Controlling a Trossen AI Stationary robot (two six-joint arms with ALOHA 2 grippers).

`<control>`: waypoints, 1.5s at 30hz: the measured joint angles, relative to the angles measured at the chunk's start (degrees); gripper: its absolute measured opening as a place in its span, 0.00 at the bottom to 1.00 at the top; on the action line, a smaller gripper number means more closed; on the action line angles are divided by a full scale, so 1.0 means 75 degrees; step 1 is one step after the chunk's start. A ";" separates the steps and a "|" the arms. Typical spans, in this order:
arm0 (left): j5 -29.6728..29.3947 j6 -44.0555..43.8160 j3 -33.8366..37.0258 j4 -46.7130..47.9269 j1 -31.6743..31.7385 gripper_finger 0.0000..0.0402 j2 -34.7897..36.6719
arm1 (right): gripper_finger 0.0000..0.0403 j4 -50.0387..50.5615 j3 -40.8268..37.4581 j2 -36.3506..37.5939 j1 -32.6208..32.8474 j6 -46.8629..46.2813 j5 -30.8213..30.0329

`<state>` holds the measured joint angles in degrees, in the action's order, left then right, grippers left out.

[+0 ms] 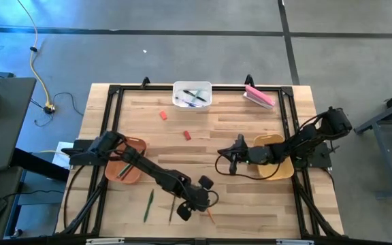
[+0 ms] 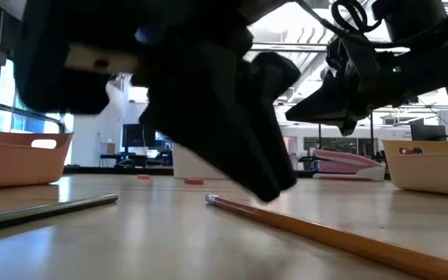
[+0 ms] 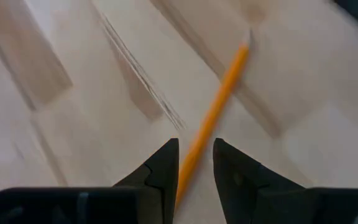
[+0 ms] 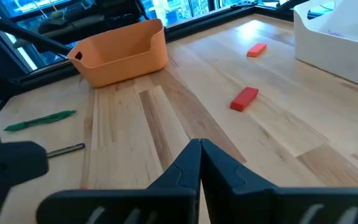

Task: Sort crayons/erasers/pens/pencils in bins
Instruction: Put the orange pencil into the orange bin

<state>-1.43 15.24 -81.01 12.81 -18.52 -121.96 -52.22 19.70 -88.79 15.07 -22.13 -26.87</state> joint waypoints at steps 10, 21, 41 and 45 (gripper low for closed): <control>0.0205 0.0254 -0.0076 0.0619 0.0177 0.17 -0.0142 | 0.00 -0.0078 0.0003 -0.0001 -0.0003 0.0021 -0.0003; 0.0348 0.0006 -0.0108 0.1499 0.0274 0.04 -0.0101 | 0.00 -0.0053 0.0006 0.0000 -0.0003 0.0078 0.0000; 0.0185 -0.1193 -0.0041 0.2369 0.0468 0.03 0.0624 | 0.00 -0.0086 0.0006 0.0000 -0.0003 0.0102 0.0026; 0.0129 -0.1714 -0.0046 0.2600 0.0575 0.03 0.0816 | 0.00 -0.0090 0.0006 0.0000 -0.0003 0.0102 0.0047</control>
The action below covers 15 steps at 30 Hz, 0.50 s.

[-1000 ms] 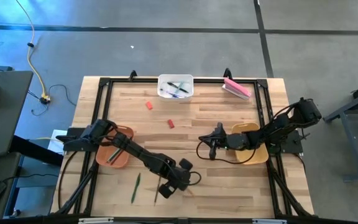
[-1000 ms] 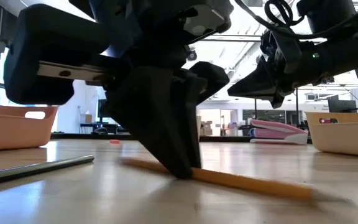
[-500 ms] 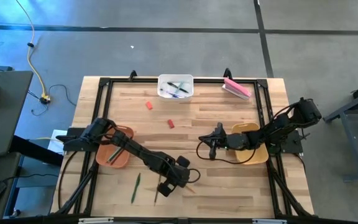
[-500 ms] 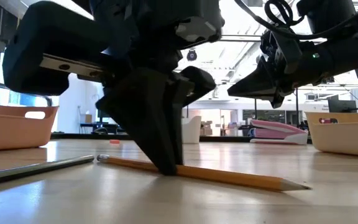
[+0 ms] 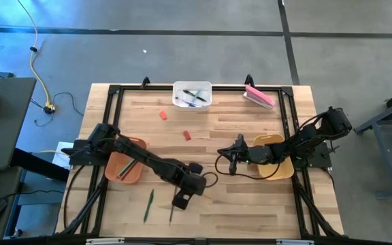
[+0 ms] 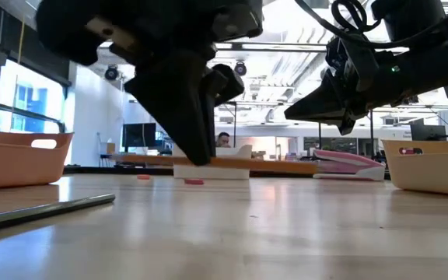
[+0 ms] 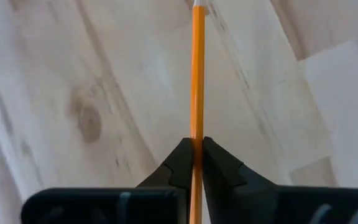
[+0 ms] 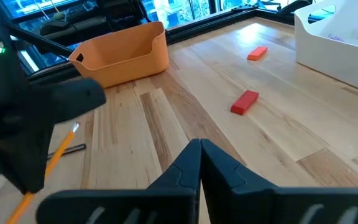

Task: Sort crayons/erasers/pens/pencils in bins
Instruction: Put the orange pencil into the orange bin

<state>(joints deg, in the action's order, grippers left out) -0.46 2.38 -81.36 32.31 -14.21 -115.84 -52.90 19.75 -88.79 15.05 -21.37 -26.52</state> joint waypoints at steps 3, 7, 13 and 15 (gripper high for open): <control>-0.0006 -0.0464 -0.0004 0.0369 0.0096 0.02 0.0161 | 0.00 0.0008 0.0000 0.0000 0.0000 0.0000 0.0002; -0.0434 -0.0917 -0.0004 0.0648 0.0131 0.01 0.0495 | 0.00 0.0040 0.0000 0.0000 0.0000 0.0068 0.0014; -0.0692 -0.1607 0.0031 0.1083 0.0145 0.00 0.0942 | 0.00 -0.0003 0.0000 0.0000 0.0000 0.0114 0.0079; -0.0758 -0.1841 0.0163 0.1077 0.0145 0.00 0.1119 | 0.00 0.0003 0.0000 0.0000 0.0000 0.0115 0.0081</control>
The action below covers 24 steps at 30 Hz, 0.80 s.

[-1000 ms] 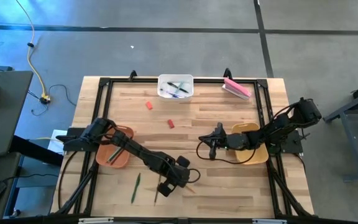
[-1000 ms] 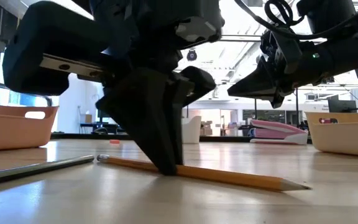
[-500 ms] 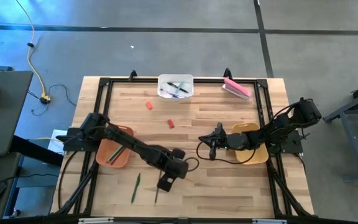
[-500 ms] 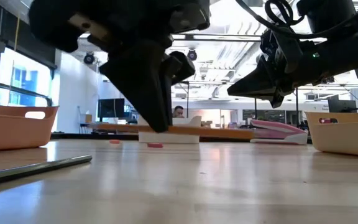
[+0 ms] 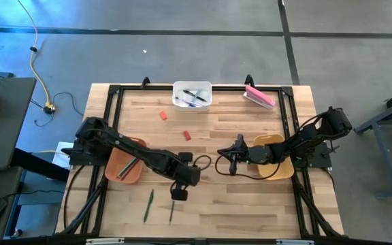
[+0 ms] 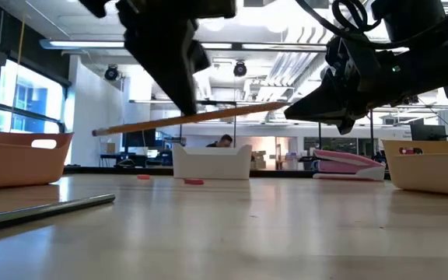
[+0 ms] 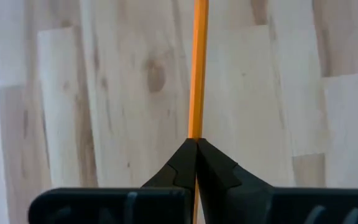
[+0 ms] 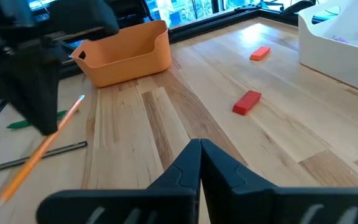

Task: Sort crayons/erasers/pens/pencils in bins
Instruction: Put the orange pencil into the orange bin

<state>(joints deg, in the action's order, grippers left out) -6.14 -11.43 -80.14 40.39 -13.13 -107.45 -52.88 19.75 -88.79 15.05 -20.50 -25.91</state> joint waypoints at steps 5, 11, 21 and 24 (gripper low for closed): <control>-0.0083 -0.0466 0.0828 -0.0516 0.0000 0.00 0.0388 | 0.00 -0.0030 0.0000 0.0003 0.0012 0.0126 0.0064; -0.0063 -0.0533 0.1984 -0.2233 0.0111 0.00 0.0280 | 0.00 -0.0056 0.0003 0.0003 0.0012 0.0144 0.0085; -0.0130 -0.0036 0.2480 -0.2998 0.0428 0.01 0.0327 | 0.00 -0.0057 0.0009 0.0009 0.0012 0.0156 0.0117; -0.0156 0.0215 0.2464 -0.2541 0.0627 0.05 0.0720 | 0.00 -0.0035 0.0009 0.0009 0.0012 0.0144 0.0117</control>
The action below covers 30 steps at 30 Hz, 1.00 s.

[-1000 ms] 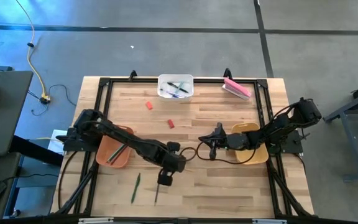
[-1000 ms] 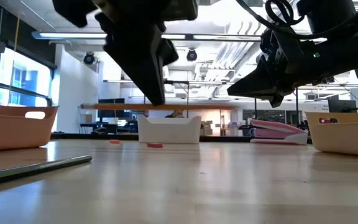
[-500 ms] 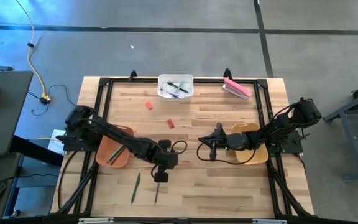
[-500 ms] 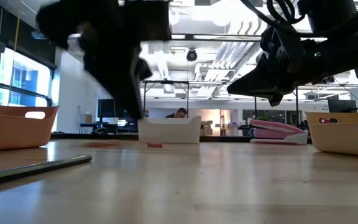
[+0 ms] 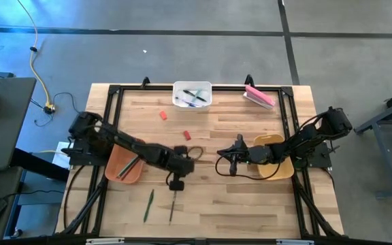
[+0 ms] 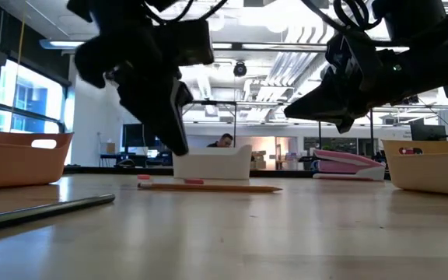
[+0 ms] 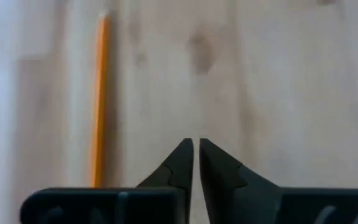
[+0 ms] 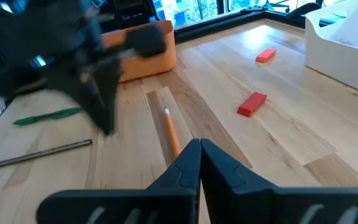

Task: Sort crayons/erasers/pens/pencils in bins
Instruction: Put the orange pencil into the orange bin

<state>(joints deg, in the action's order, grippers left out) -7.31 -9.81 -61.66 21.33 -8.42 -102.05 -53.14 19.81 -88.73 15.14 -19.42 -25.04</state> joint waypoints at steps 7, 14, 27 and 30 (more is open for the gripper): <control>0.0927 0.0671 0.0180 0.0730 0.1155 0.19 0.0278 | 0.00 0.0028 0.0000 0.0000 0.0000 0.0012 0.0001; 0.1089 0.1607 0.0504 0.0724 0.2075 0.32 0.0208 | 0.00 0.0093 -0.0003 0.0000 0.0001 0.0003 0.0009; 0.0489 0.2781 0.0864 0.0439 0.3158 0.33 0.0211 | 0.00 0.0105 -0.0003 0.0000 0.0001 0.0052 0.0015; 0.0582 0.3049 0.0898 0.0298 0.3376 0.32 0.0102 | 0.00 0.0105 -0.0003 0.0000 0.0000 0.0052 0.0017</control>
<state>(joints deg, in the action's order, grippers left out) -2.95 13.05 -54.92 23.57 16.90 -101.28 -52.36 19.79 -88.73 15.14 -19.03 -24.91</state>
